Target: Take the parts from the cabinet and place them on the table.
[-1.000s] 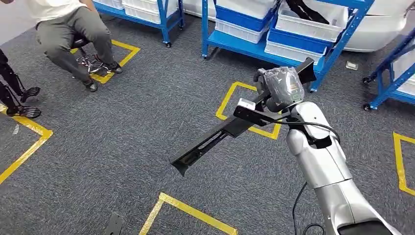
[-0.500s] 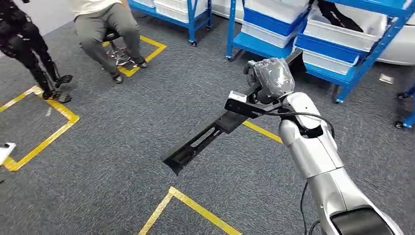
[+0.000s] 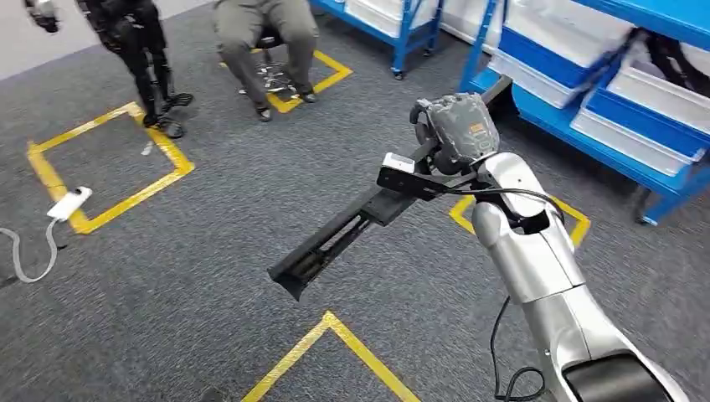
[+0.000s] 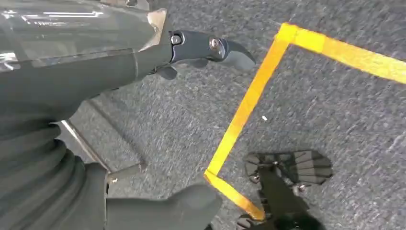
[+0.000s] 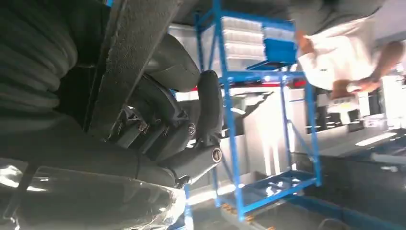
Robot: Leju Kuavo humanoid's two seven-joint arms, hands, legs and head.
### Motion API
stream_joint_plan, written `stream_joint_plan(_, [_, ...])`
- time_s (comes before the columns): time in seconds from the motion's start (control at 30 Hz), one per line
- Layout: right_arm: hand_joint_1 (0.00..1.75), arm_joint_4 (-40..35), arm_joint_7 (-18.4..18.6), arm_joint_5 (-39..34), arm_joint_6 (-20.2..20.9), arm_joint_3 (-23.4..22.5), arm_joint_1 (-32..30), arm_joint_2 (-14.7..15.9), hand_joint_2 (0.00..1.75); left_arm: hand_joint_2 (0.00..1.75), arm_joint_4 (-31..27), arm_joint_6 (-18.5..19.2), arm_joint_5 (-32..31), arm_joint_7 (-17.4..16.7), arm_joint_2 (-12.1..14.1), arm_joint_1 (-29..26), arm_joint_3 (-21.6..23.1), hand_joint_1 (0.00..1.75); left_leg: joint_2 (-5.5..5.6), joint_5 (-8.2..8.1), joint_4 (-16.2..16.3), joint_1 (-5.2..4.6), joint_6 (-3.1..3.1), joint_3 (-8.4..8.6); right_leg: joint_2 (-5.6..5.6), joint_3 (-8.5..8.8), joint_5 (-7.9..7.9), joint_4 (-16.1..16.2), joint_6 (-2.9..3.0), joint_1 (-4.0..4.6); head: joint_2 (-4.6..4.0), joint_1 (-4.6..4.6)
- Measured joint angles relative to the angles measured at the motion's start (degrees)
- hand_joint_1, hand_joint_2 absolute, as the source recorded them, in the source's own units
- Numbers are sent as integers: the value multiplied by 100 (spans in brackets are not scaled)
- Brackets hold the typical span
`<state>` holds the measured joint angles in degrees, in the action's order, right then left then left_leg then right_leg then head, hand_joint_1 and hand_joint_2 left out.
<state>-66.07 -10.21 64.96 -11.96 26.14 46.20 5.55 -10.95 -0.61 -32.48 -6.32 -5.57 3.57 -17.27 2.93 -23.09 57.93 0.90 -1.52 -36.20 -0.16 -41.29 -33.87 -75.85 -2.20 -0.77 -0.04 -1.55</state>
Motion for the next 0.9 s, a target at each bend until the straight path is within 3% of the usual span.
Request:
stream_joint_plan(0.07, [175, 0, 0, 35, 48, 24, 22, 0, 175, 175, 4, 48, -57, -11, 2, -8, 44, 0, 175, 7, 3, -40, -9, 3, 55, 302, 383, 747, -31, 45, 0, 4])
stream_joint_plan(0.1, [175, 0, 2, 42, 70, 40, 49, -4, 175, 175, 7, 66, -83, -11, 0, -8, 61, 0, 260, 8, 3, -54, -9, 6, 192, 567, 637, 1362, -14, 61, 0, 7])
stream_joint_plan(0.13, [175, 2, 2, 46, 88, 50, 74, -4, 175, 175, 9, 70, -114, -11, -18, -12, 64, 0, 296, 14, 4, -51, -2, -16, 431, 708, 750, 1711, 26, 63, 0, 7])
stream_joint_plan(0.17, [175, 2, 7, 48, 99, 57, 91, -15, 175, 175, 9, 77, -129, -9, -17, -4, 66, 0, 370, 12, 31, -90, 5, -32, 411, 746, 798, 1767, 106, 76, 0, 0])
stream_joint_plan(0.27, [175, 4, 41, 81, 127, 99, 98, -68, 175, 175, 20, 83, -179, 4, -18, -42, 103, 0, 527, 44, -13, -60, 77, -59, 239, 781, 809, 1778, 199, 100, 0, 15])
stream_joint_plan(0.3, [175, 4, 59, 92, 131, 103, 102, -74, 175, 175, 20, 77, -184, 4, 22, -56, 105, 0, 522, 20, 7, -73, 93, -72, 160, 817, 850, 1864, 254, -21, 0, 13])
stream_joint_plan(0.33, [175, 4, 70, 116, 142, 107, 103, -92, 175, 175, 20, 72, -190, 6, -5, -69, 110, 0, 132, -112, 169, -114, 129, -128, 106, 850, 851, 1889, 294, -3, 0, -23])
stream_joint_plan(0.37, [175, 4, 76, 116, 145, 112, 113, -96, 175, 175, 22, 66, -197, 6, 4, -61, 114, 0, -85, -319, 497, -90, 162, -285, 49, 859, 850, 1888, 333, 1, 0, -57])
stream_joint_plan(0.43, [175, 11, 79, 134, 149, 123, 105, -98, 175, 175, 20, 66, -199, 9, 13, -39, 129, 0, -232, -692, 1334, -28, 220, -716, -61, 861, 835, 1885, 351, 24, 0, -57])
stream_joint_plan(0.47, [175, 17, 90, 140, 149, 129, 94, -101, 175, 175, 22, 66, -199, 9, 11, -39, 142, 0, -259, -761, 1645, -12, 248, -890, -127, 859, 831, 1883, 354, 24, 0, -64])
stream_joint_plan(0.5, [175, 22, 94, 149, 149, 133, 77, -105, 175, 175, 22, 68, -201, 9, 11, -47, 147, 0, -277, -702, 1672, 9, 269, -921, -193, 859, 826, 1883, 354, 22, 0, -63])
stream_joint_plan(0.53, [175, 24, 107, 158, 149, 142, 64, -112, 175, 175, 22, 72, -214, 9, 11, -48, 147, 0, -290, -535, 1452, 35, 287, -830, -247, 861, 817, 1882, 361, 21, 0, -66])
stream_joint_plan(0.57, [175, 24, 116, 170, 149, 149, 55, -116, 175, 175, 22, 72, -225, 13, 15, -45, 147, 0, -337, -288, 1000, 50, 298, -596, -305, 869, 803, 1880, 346, 20, 0, -61])
stream_joint_plan(0.6, [175, 22, 124, 181, 147, 151, 50, -120, 175, 175, 20, 72, -232, 22, 24, -43, 147, 0, -455, -36, 412, 60, 294, -270, -359, 890, 778, 1877, 320, 18, 0, -66])
stream_joint_plan(0.63, [175, 22, 129, 186, 147, 149, 50, -120, 175, 175, 20, 72, -236, 28, 18, -40, 147, 0, -724, 20, 32, 44, 289, -57, -394, 906, 757, 1872, 287, 52, 0, -68])
stream_joint_plan(0.67, [175, 20, 142, 195, 147, 142, 59, -116, 175, 175, 20, 74, -243, 35, 15, -27, 147, 0, -647, 16, 9, 5, 222, -46, -441, 892, 727, 1850, 242, 121, 0, -59])
stream_joint_plan(0.73, [175, 15, 144, 212, 144, 142, 39, -118, 175, 175, 20, 72, -243, 50, 18, -20, 144, 0, -515, 11, 21, -26, 152, -77, -531, 925, 709, 1861, 204, 121, 0, -2])
stream_joint_plan(0.8, [175, 13, 146, 221, 142, 140, 30, -133, 175, 175, 20, 72, -245, 55, 20, -26, 144, 0, -381, 49, -35, -46, 57, -30, -654, 935, 665, 1857, 123, 153, 0, -7])
stream_joint_plan(0.83, [175, 13, 151, 223, 142, 131, 22, -127, 175, 175, 22, 72, -245, 55, 11, -40, 144, 0, -342, 67, -68, -21, 13, -11, -479, 880, 585, 1743, 114, 83, 0, -2])
stream_joint_plan(0.87, [175, 13, 153, 221, 142, 127, 26, -127, 175, 175, 20, 72, -251, 59, 15, -31, 144, 0, -302, 83, -78, -16, -38, -13, -241, 749, 433, 1448, 150, 74, 0, 0])
stream_joint_plan(0.9, [175, 13, 151, 219, 142, 127, 10, -123, 175, 175, 20, 72, -249, 61, 20, -16, 144, 0, -236, 83, -78, -16, -57, -17, -92, 491, 222, 912, 183, 52, 0, 29])
